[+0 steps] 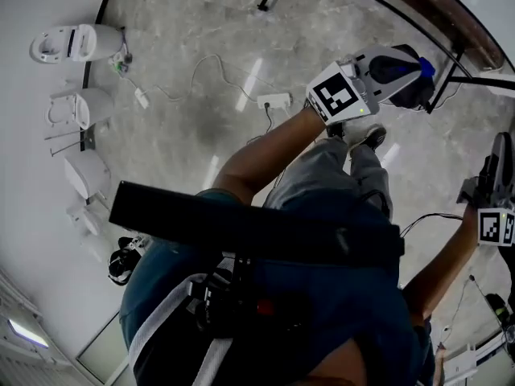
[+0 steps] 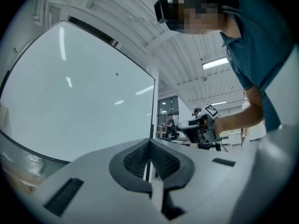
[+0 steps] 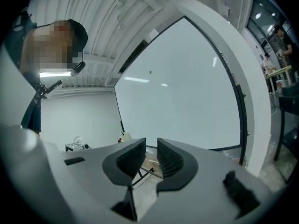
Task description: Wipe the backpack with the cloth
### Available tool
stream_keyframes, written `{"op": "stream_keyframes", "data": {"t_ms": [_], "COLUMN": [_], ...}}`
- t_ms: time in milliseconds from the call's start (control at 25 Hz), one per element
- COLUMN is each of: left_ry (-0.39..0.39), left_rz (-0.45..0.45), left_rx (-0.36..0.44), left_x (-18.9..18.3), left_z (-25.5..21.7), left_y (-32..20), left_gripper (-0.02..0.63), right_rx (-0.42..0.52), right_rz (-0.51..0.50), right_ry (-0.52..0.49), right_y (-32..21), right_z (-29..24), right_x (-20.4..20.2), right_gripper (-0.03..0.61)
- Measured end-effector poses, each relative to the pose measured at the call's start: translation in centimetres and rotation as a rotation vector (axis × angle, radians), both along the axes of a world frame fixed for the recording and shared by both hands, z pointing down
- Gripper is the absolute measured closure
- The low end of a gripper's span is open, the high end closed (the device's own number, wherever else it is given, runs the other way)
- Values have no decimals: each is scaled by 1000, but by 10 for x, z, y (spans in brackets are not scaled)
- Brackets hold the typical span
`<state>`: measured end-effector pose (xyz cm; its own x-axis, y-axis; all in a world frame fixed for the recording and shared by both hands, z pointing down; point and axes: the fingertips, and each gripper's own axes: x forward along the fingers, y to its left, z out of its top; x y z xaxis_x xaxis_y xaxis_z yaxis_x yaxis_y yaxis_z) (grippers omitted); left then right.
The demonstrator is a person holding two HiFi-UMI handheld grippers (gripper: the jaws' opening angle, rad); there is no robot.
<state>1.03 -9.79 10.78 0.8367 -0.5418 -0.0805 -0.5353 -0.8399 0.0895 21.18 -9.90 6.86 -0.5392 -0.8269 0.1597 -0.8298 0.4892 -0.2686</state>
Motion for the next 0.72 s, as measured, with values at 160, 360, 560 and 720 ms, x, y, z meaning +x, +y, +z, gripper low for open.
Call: {"op": "stream_keyframes", "data": {"t_ms": [160, 360, 560, 720], "left_ry": [12, 4, -36, -37], "left_rz": [-18, -66, -123, -173], "left_rx": [21, 53, 78, 70], "left_x": [-5, -9, -17, -10], "left_z": [-20, -42, -62, -67], "left_y": [37, 92, 167, 236], "left_gripper": [621, 621, 621, 621], "right_rx": [63, 135, 186, 223], "right_rz": [11, -16, -43, -38], "right_ry": [-11, -16, -47, 20], "right_y": [50, 117, 197, 269], "right_z": [-45, -83, -108, -111], "right_x": [4, 6, 8, 26], "right_gripper": [506, 508, 508, 508]}}
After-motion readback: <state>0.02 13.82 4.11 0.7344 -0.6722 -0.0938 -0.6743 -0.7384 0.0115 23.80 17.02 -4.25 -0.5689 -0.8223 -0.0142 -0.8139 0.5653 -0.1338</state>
